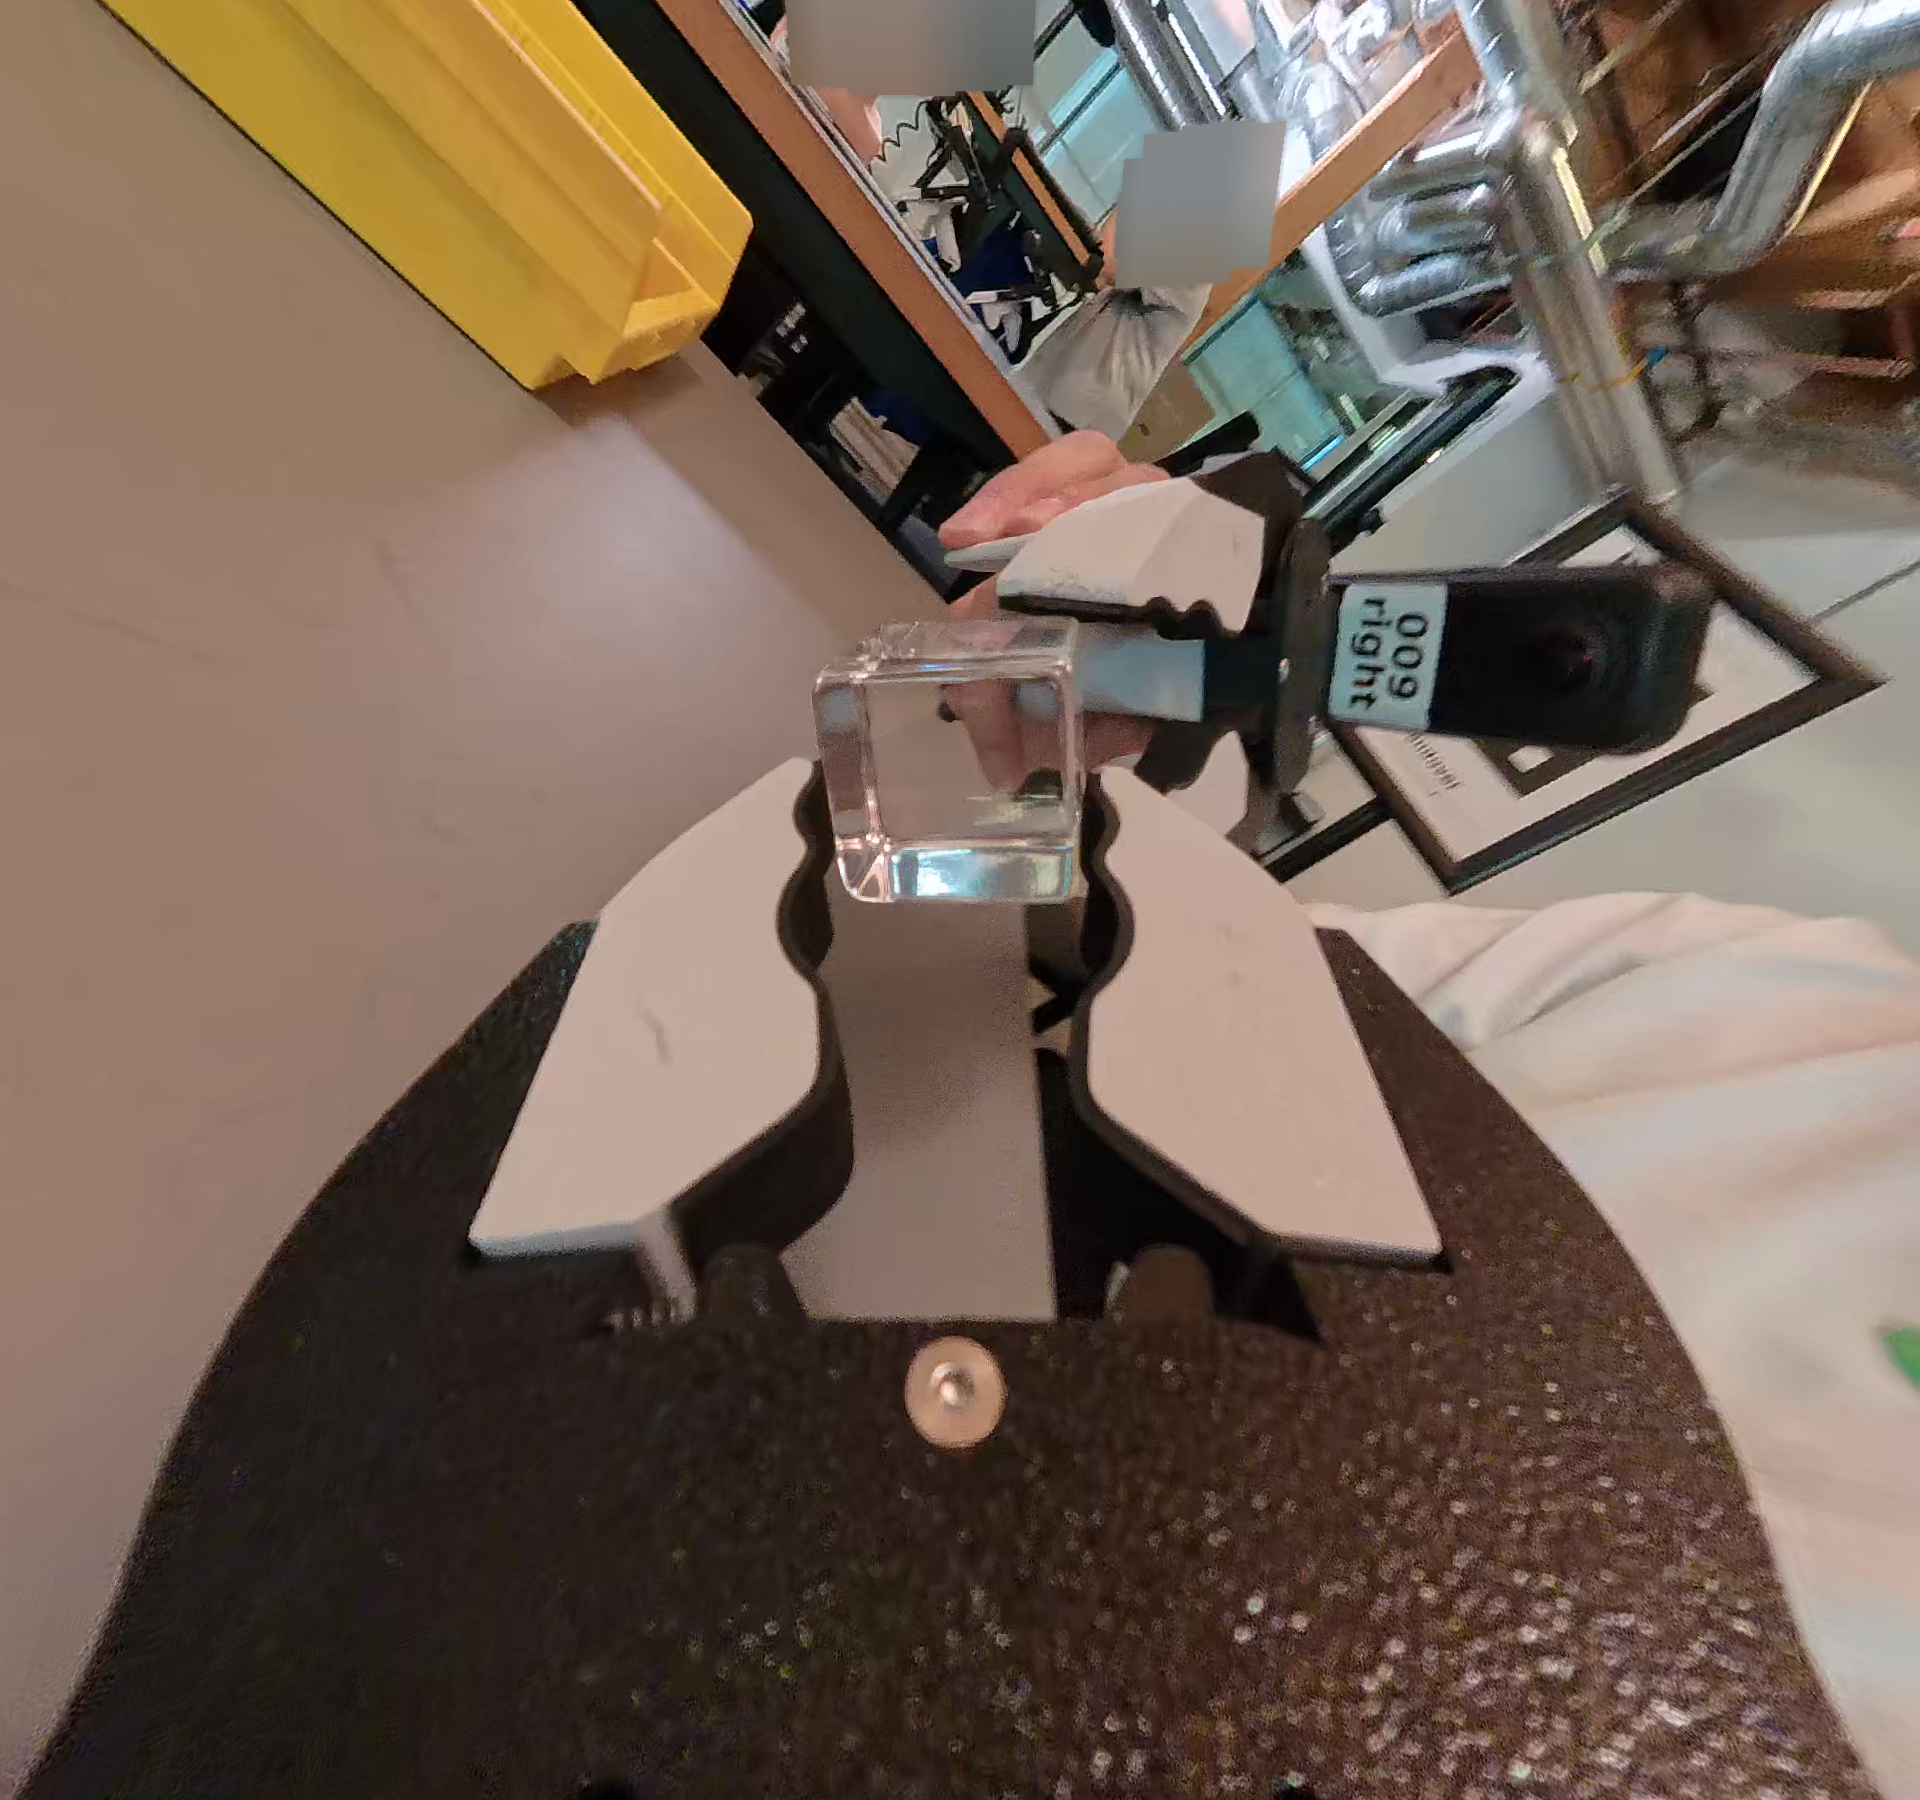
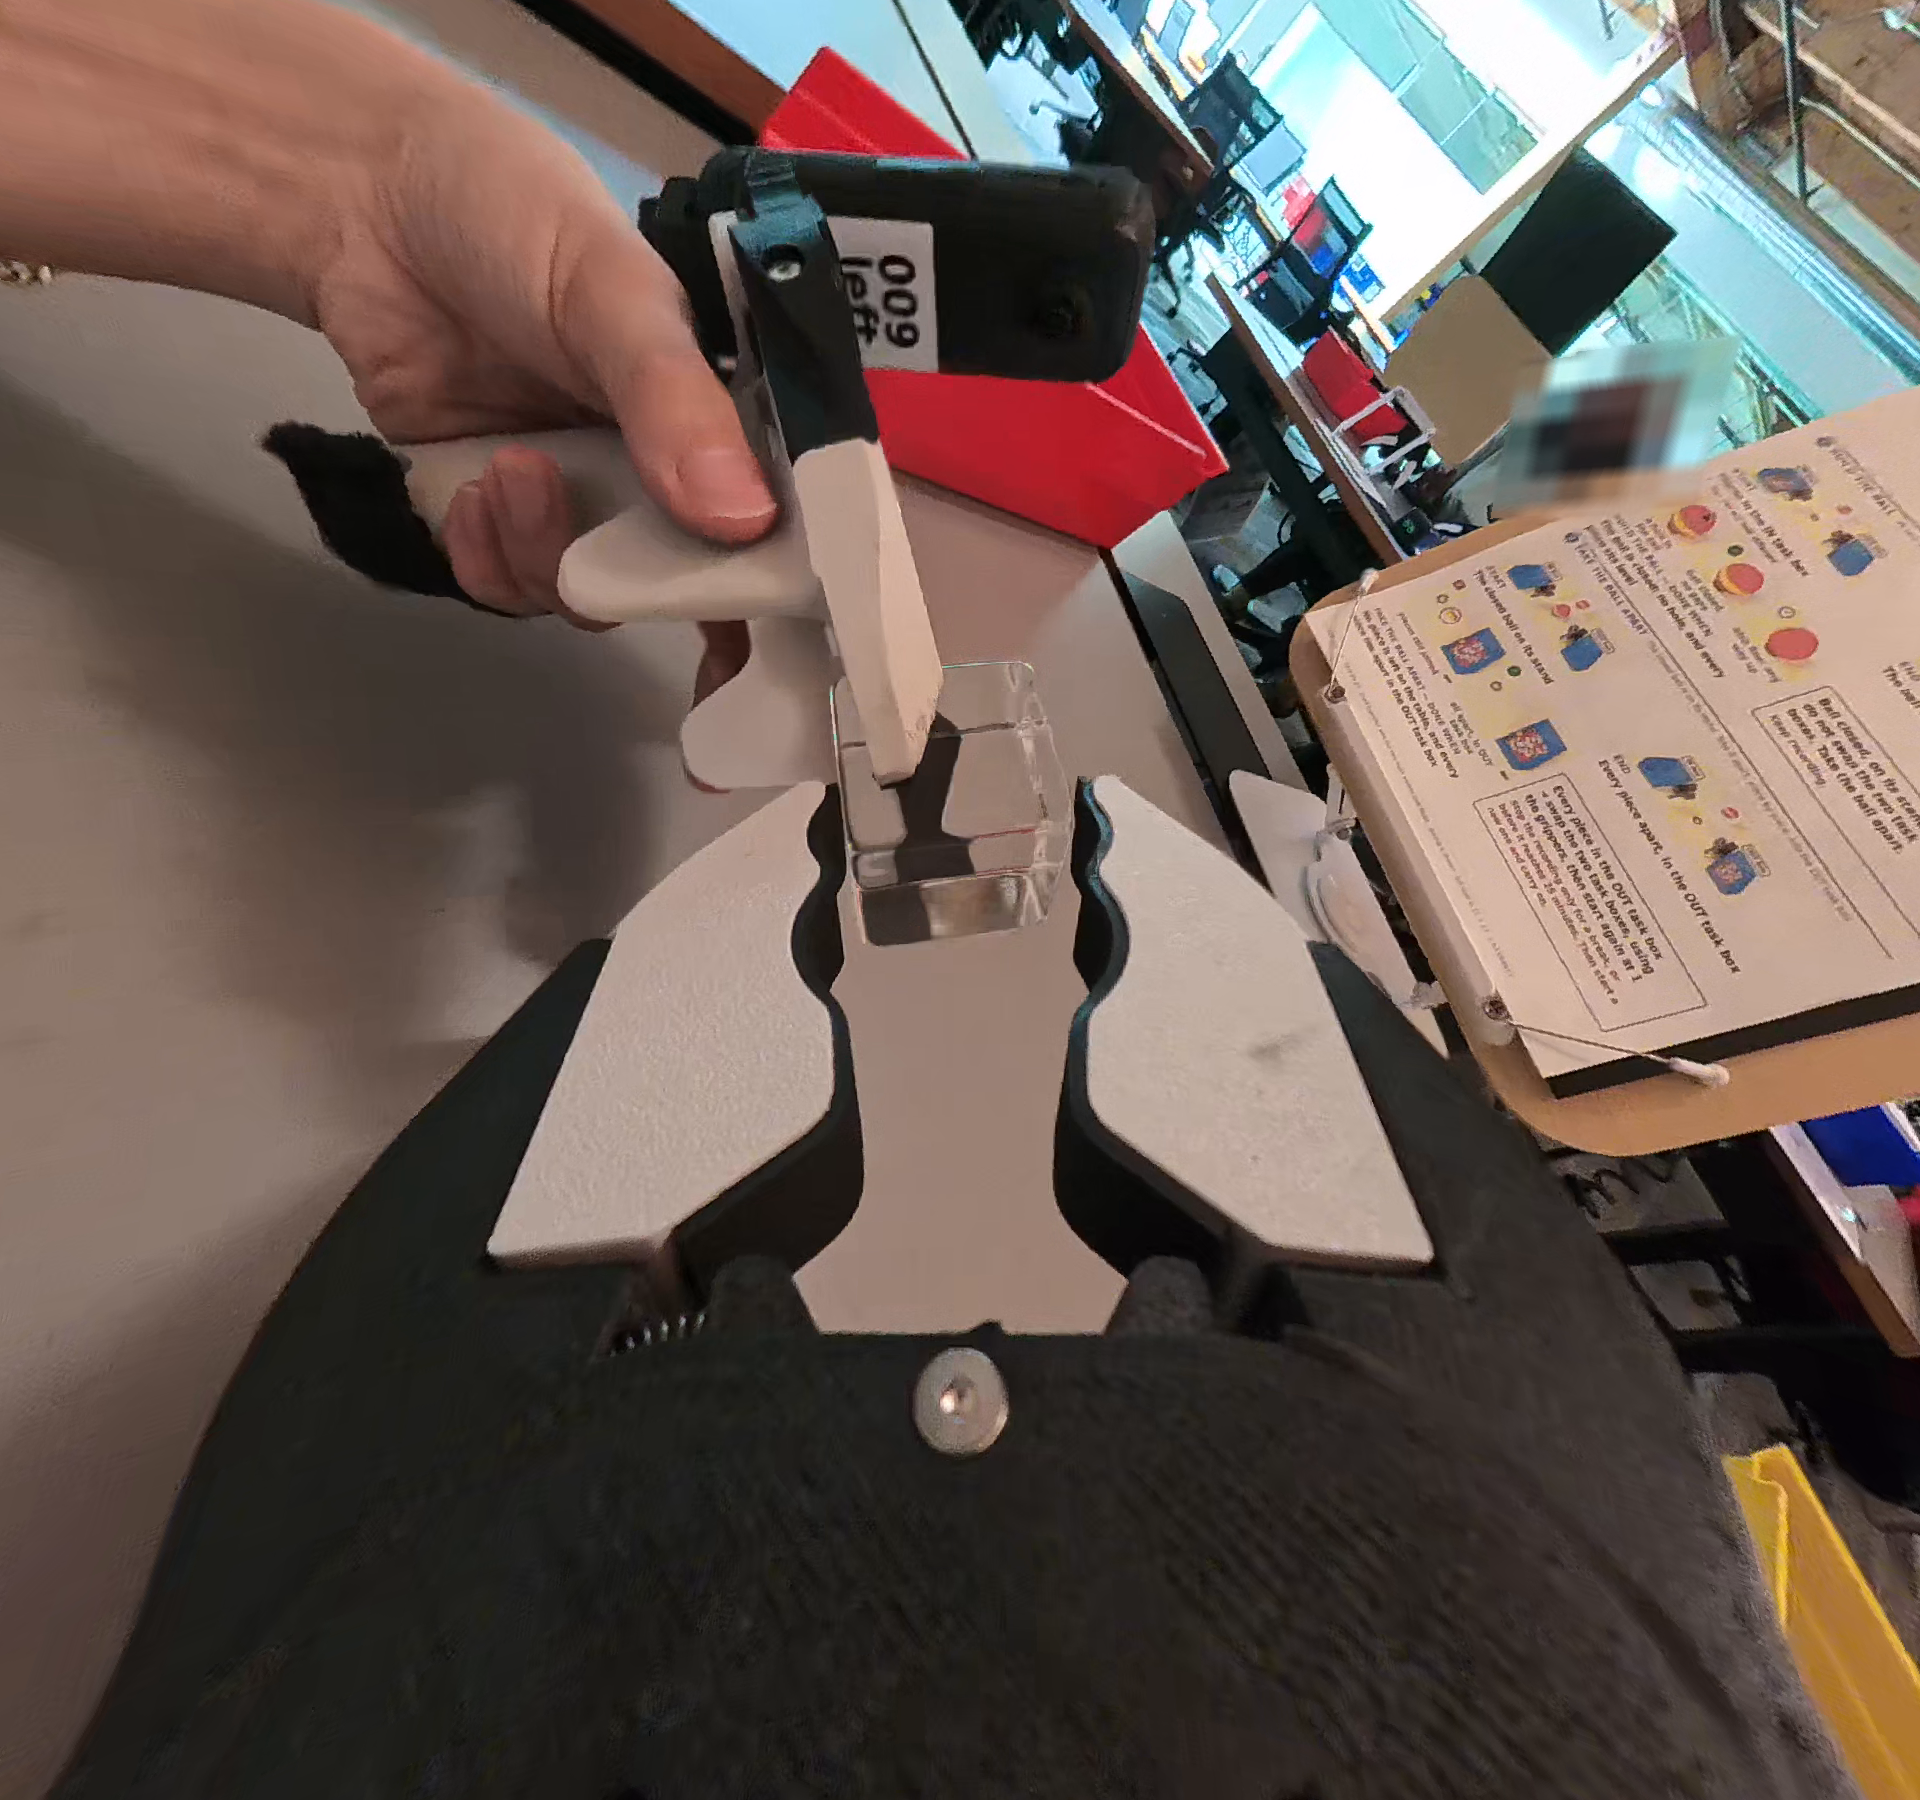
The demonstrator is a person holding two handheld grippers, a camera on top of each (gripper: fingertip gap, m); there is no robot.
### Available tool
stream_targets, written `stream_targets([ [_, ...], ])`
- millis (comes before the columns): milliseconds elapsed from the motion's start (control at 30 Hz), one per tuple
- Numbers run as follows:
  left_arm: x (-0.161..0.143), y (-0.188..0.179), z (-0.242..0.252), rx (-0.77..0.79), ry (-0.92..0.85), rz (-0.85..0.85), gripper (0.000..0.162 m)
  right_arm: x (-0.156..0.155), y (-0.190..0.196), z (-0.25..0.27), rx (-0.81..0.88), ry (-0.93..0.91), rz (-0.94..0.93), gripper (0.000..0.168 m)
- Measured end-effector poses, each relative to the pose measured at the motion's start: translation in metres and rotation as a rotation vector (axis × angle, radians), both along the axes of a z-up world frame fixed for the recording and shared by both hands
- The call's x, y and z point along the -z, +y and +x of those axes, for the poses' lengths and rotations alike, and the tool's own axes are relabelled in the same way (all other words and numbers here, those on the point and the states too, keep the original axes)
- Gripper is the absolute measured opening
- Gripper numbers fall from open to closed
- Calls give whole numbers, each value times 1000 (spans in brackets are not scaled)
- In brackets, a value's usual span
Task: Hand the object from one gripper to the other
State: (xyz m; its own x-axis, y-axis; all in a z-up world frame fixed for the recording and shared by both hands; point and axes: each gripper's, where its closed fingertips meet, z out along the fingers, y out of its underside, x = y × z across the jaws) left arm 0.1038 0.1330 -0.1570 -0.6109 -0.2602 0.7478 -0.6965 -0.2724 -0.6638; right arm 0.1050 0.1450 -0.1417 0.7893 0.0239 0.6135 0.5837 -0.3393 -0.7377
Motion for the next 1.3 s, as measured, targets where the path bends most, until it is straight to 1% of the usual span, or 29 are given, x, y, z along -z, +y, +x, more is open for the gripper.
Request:
stream_targets([
  [67,3,3,2,-18,-74,45,45,2,0,-2,-15,55,6,42],
  [100,1,5,4,-35,-125,66,44,-2,0,-3,-29,133,40,42],
  [133,-1,8,5,-60,-192,94,44,-8,0,-5,-53,247,87,48],
  [233,-11,16,8,-132,-423,220,44,-23,-4,-1,-102,707,207,79],
  [300,-17,18,6,-160,-589,295,45,-31,-6,5,-145,1009,285,86],
  [333,-21,18,4,-175,-669,316,45,-33,-7,5,-188,1155,301,87],
  [367,-26,17,2,-189,-737,327,45,-32,-9,3,-226,1295,288,82],
  [400,-30,17,0,-204,-799,337,45,-29,-9,0,-272,1408,257,81],
  [467,-34,16,-3,-230,-919,381,45,-26,-12,-11,-378,1549,202,81],
  [533,-31,12,-7,-216,-1000,439,45,-27,-8,-9,-400,1665,237,80],
  [600,-29,9,-9,-207,-1058,484,44,-24,-6,-16,-433,1687,209,78],
  [667,-26,6,-11,-189,-1079,504,44,-13,-2,-26,-421,1650,143,75],
  [767,-18,3,-11,-161,-1086,543,44,-18,-1,-35,-474,1669,136,71],
  [800,-17,3,-11,-157,-1092,555,45,-16,1,-34,-453,1681,130,69],
  [900,-14,1,-12,-141,-1110,590,45,-8,1,-30,-421,1692,112,51],
  [967,-10,1,-10,-145,-1136,655,44,-5,3,-27,-400,1736,112,48],
  [1100,-9,8,-6,-162,-1116,704,45,-6,9,-24,-402,1729,142,47],
  [1167,-2,12,-2,-160,-1051,759,46,-2,12,-20,-356,1635,159,46],
  [1200,-2,13,0,-171,-1019,760,49,-2,12,-17,-334,1568,168,46],
  [1267,-8,14,-1,-182,-928,663,62,-2,9,-8,-271,1433,189,45],
  [1300,-13,14,-2,-176,-858,589,65,-4,7,-4,-249,1358,197,45],
])
